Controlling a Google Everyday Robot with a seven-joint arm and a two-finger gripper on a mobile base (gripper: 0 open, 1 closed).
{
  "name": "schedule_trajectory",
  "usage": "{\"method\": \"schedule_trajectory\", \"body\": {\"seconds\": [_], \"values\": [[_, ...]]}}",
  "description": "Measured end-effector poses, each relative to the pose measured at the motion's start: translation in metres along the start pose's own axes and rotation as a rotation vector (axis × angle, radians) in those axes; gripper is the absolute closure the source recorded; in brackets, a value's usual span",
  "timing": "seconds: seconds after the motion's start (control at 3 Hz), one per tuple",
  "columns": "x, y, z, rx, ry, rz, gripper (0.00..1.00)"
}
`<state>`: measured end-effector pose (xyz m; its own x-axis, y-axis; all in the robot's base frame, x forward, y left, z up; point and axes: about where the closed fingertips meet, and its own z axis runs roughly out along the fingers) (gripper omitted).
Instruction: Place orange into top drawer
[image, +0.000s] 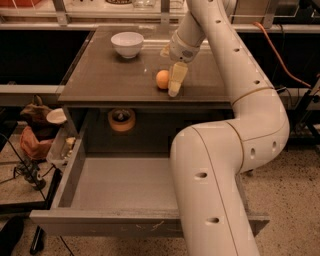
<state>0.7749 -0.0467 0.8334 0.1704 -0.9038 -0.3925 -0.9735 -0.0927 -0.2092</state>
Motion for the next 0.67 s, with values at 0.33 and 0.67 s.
{"method": "schedule_trajectory", "body": {"seconds": [0.33,0.67], "values": [[-0.0038,0.0005,0.0058,-0.012,-0.006,0.0,0.0],[-0.0068,0.003,0.0103,-0.028,-0.017,-0.004,0.15]]}}
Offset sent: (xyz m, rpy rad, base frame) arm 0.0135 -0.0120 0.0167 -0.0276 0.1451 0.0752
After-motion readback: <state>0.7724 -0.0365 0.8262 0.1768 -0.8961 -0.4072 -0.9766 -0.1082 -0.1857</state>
